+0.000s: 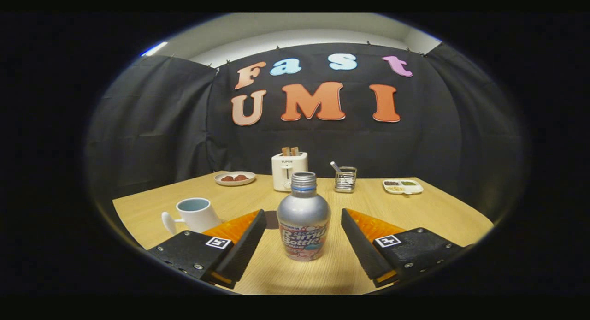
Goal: Take the bottle from table, then pour the juice into the cup, finally place the bottle on the coaster
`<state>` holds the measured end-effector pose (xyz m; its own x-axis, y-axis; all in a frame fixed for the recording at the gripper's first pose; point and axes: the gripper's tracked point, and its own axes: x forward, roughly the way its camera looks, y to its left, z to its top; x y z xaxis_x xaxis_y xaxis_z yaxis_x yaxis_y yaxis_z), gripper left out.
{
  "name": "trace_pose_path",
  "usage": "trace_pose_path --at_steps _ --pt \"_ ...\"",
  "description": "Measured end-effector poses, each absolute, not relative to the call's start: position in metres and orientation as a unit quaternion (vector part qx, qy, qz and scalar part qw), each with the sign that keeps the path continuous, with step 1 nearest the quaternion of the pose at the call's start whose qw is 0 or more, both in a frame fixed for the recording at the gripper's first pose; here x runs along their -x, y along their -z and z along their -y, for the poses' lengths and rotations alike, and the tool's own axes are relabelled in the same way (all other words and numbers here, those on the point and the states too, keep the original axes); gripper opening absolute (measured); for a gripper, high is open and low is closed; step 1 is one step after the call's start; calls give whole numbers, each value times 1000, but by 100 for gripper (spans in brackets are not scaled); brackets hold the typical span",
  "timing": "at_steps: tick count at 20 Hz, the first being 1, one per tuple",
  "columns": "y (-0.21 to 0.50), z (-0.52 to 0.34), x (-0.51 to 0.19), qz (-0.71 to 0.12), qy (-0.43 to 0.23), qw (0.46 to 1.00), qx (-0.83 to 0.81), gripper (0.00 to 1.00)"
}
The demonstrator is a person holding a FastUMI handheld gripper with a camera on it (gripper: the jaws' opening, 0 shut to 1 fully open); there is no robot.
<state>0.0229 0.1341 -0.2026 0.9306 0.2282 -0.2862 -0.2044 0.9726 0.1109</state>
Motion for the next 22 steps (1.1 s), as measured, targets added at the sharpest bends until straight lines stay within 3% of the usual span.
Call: trace_pose_path --at_steps 5,11,22 --pt "225 -142 -30 -176 -105 976 -66 97" --pt "236 -143 -39 -189 -84 975 -82 82" --pt "220 -152 -40 -190 -92 977 -27 78"
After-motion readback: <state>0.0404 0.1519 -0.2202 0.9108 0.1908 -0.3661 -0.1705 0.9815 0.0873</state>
